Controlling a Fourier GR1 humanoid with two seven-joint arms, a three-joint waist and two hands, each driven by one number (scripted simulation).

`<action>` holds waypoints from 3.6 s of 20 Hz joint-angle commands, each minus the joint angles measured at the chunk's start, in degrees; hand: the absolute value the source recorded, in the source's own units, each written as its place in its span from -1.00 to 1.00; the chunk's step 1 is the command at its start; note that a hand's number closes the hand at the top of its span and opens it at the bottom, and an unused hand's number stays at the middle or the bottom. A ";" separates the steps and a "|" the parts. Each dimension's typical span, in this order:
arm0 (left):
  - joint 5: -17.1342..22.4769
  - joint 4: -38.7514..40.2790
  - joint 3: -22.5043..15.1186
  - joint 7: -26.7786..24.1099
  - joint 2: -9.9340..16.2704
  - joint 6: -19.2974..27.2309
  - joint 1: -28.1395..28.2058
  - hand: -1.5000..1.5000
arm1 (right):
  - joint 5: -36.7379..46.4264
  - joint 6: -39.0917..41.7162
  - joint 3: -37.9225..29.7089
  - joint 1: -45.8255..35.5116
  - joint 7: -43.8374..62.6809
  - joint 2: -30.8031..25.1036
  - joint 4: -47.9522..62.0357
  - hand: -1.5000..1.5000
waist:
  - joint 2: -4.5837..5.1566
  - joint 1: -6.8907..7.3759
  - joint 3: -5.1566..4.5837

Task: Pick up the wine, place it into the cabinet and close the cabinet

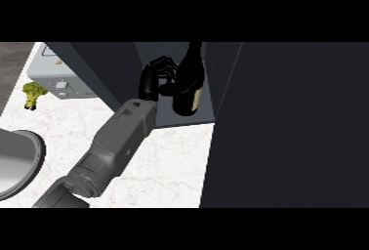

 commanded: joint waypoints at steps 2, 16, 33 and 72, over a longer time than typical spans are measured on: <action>-0.52 3.35 0.99 -1.29 0.57 1.27 -3.09 1.00 | -4.02 0.93 -0.86 1.48 2.35 -0.73 -9.15 -1.00 | 0.31 -0.16 0.00; -3.53 9.51 0.26 -3.12 5.10 6.96 -6.56 -1.00 | -3.45 3.53 0.57 3.27 -2.74 -0.85 -6.11 -1.00 | 0.90 -1.61 0.01; 2.20 3.96 6.88 -10.88 2.26 -9.69 -7.69 1.00 | -2.25 4.03 1.22 6.56 -3.38 -2.04 -7.48 -1.00 | 0.04 0.17 -0.11; 10.67 -38.87 -13.20 -0.30 -0.50 -13.12 25.19 -1.00 | -4.64 2.34 -5.37 14.93 -4.15 -5.92 -12.46 -1.00 | -2.74 6.05 0.13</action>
